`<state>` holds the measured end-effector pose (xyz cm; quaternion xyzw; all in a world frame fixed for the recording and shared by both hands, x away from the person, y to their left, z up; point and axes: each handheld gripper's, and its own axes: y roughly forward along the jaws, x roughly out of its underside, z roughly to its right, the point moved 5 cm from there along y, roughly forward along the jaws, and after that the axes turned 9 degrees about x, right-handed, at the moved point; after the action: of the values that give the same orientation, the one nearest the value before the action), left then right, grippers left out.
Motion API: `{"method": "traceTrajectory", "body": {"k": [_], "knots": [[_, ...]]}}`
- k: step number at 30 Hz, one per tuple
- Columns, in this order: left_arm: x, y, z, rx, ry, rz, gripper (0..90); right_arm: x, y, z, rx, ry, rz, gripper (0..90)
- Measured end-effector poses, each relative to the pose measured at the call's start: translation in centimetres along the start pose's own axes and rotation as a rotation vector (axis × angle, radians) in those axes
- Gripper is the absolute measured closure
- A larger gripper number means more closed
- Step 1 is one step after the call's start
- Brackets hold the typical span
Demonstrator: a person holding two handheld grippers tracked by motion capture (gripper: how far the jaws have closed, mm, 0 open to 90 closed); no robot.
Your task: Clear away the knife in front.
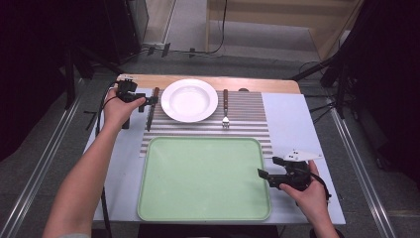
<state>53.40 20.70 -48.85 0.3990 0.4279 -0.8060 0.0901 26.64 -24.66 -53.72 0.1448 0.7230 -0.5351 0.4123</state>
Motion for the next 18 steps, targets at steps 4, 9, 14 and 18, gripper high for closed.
{"method": "traceTrajectory", "body": {"k": [4,9,14,18], "knots": [[0.2,0.8,-0.6,-0.036,-0.028,0.002,30.8,0.0,0.0,0.1,0.004,0.000,-0.003,19.3],[0.6,1.9,-0.9,-0.068,-0.008,-0.022,32.8,0.1,0.0,0.2,0.001,0.006,-0.002,19.3],[0.9,2.6,-0.8,-0.091,-0.012,-0.010,35.7,0.1,0.0,0.3,0.003,0.010,-0.007,19.3],[1.1,3.0,-1.0,-0.111,-0.039,-0.016,40.4,0.1,0.0,0.2,0.002,0.006,-0.007,19.3]]}}
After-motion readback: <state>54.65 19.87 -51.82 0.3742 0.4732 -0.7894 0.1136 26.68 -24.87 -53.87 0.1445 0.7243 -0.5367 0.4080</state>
